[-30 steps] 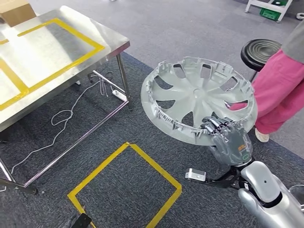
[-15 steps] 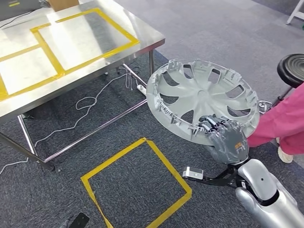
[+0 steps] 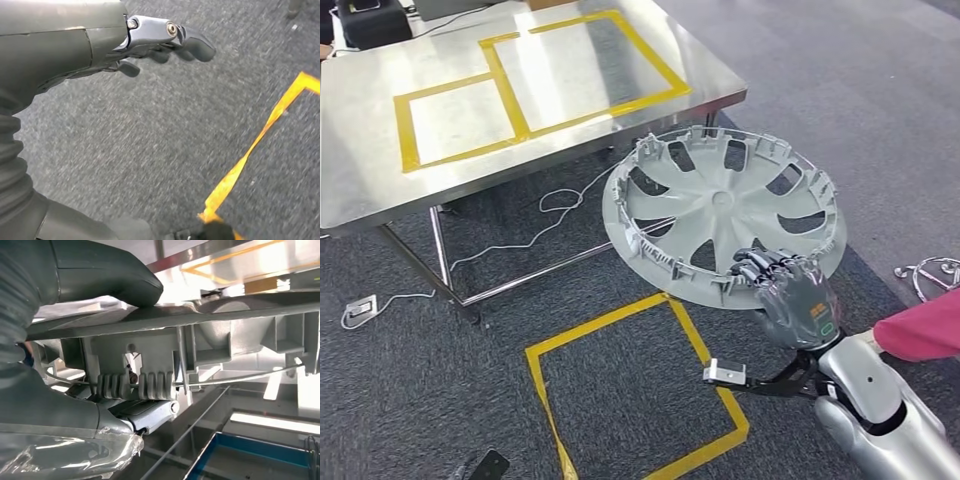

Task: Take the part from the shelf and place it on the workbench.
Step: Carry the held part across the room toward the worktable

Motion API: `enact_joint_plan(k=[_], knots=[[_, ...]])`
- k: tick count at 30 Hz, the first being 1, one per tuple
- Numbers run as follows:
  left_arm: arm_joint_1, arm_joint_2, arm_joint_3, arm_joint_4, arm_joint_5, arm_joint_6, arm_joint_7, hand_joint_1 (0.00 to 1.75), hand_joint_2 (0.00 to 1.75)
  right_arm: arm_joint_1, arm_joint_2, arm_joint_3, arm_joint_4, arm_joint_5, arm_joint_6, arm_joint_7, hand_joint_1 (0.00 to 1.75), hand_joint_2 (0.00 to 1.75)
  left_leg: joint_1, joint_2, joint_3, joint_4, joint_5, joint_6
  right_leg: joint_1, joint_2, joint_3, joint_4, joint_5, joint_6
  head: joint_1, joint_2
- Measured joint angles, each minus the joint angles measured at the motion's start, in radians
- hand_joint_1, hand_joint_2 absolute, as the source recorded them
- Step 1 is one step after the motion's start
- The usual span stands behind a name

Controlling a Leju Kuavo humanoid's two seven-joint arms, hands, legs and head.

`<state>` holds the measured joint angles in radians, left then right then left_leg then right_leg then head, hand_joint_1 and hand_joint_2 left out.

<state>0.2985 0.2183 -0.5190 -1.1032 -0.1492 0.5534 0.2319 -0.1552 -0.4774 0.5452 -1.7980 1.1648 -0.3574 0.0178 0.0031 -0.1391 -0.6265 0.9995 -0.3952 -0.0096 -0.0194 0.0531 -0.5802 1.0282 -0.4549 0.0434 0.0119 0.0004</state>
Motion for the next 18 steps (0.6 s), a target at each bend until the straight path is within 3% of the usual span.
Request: enact_joint_plan(k=[2,3,4,6,7,8,10,12,16,18], knots=[[0.002,0.001,-0.001,0.000,0.000,0.001,0.000,0.00,1.75,-0.002,0.002,0.000,0.000,0.000,0.000,0.000,1.75,1.75,-0.004,0.059,-0.025,0.047,-0.031,-0.011,0.000,-0.027,0.002,-0.004,0.003,-0.015,-0.007,0.000],[0.000,0.001,-0.001,0.000,0.000,0.001,0.000,0.00,1.75,-0.002,0.002,0.000,0.000,-0.001,0.000,0.000,1.75,1.75,-0.006,0.095,-0.051,0.101,-0.061,-0.015,0.002,-0.041,0.002,-0.005,0.002,-0.020,-0.011,0.000],[-0.003,0.002,-0.001,0.000,0.001,0.002,0.000,0.00,1.75,-0.002,0.002,0.000,0.001,-0.001,0.000,0.000,1.75,1.75,-0.005,0.116,-0.084,0.169,-0.094,-0.018,0.004,-0.056,0.002,-0.005,0.001,-0.024,-0.014,0.000],[-0.004,0.000,-0.001,0.000,0.002,0.002,0.000,0.00,1.75,-0.003,0.002,0.000,0.003,-0.002,0.000,0.001,1.75,1.75,-0.002,0.126,-0.133,0.274,-0.130,-0.021,0.006,-0.085,0.002,-0.005,-0.001,-0.027,-0.014,0.000],[-0.003,0.000,-0.001,0.000,0.004,0.003,0.000,0.00,1.75,-0.003,0.003,0.000,0.004,-0.003,0.001,0.001,1.75,1.75,-0.001,0.127,-0.134,0.278,-0.121,-0.021,0.007,-0.098,0.003,-0.005,-0.001,-0.028,-0.014,0.000],[-0.002,0.000,-0.001,0.000,0.007,0.003,-0.002,0.00,1.75,-0.003,0.003,0.000,0.005,-0.007,0.001,0.001,1.75,1.75,-0.001,0.128,-0.114,0.244,-0.097,-0.019,0.007,-0.106,0.003,-0.005,-0.002,-0.027,-0.013,0.000],[-0.001,0.000,-0.001,0.000,0.011,0.005,-0.007,0.00,1.75,-0.005,0.004,0.001,0.006,-0.019,0.002,-0.002,1.75,1.75,-0.002,0.137,-0.038,0.109,-0.039,-0.013,0.010,-0.120,0.005,-0.004,-0.005,-0.022,-0.014,0.000],[-0.001,0.000,-0.001,0.000,0.012,0.006,-0.012,0.00,1.75,-0.010,0.005,0.001,0.006,-0.034,0.006,-0.005,1.75,1.75,-0.004,0.146,0.014,0.013,-0.015,-0.006,0.015,-0.130,0.004,-0.002,-0.007,-0.014,-0.013,0.000],[0.002,0.000,-0.001,0.000,0.015,0.008,-0.015,0.00,1.75,-0.016,0.006,0.002,0.008,-0.043,0.016,-0.010,1.75,1.75,-0.005,0.147,0.020,-0.005,-0.014,-0.007,0.019,-0.132,0.006,-0.007,-0.004,-0.019,-0.012,0.000],[0.001,0.000,-0.001,0.000,0.015,0.009,-0.015,0.00,1.75,-0.017,0.006,0.004,0.008,-0.044,0.020,-0.012,1.75,1.75,-0.006,0.147,0.019,-0.005,-0.014,-0.003,0.018,-0.131,0.009,-0.015,0.000,-0.012,-0.012,0.000]])
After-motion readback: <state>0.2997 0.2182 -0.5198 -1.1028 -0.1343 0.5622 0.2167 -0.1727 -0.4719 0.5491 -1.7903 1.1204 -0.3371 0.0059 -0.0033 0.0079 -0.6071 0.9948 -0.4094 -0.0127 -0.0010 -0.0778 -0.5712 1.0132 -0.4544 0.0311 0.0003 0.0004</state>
